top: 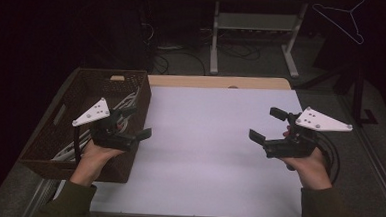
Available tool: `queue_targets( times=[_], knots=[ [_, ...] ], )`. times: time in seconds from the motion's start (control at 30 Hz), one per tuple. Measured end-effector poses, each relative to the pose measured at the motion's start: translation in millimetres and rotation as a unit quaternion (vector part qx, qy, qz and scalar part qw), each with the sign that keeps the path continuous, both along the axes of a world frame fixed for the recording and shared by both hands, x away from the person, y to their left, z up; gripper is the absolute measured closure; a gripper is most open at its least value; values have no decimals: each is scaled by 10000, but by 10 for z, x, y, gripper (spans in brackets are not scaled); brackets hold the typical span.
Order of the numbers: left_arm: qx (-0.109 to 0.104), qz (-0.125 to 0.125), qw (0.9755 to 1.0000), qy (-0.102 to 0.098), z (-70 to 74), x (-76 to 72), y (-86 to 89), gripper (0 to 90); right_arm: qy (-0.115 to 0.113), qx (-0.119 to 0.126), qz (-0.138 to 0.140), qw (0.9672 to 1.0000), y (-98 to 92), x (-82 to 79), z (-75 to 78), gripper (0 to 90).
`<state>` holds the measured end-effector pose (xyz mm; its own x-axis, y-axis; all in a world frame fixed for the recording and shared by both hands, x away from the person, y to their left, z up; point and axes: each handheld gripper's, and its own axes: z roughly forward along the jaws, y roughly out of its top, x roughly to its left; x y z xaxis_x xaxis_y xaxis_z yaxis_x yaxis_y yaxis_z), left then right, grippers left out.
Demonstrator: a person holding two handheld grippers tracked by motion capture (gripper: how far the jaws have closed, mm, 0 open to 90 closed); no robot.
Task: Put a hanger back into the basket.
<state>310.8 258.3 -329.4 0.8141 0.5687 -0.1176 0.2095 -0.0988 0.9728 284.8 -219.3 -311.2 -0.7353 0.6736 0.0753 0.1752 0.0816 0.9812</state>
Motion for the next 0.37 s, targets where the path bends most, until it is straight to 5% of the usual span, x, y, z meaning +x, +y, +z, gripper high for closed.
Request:
queue_targets(
  times=[0.37],
  knots=[
    [-48,-35,10000,39,-2,4,-1,5,-1,-40,11,10000,13,8,-10,9]
  ],
)
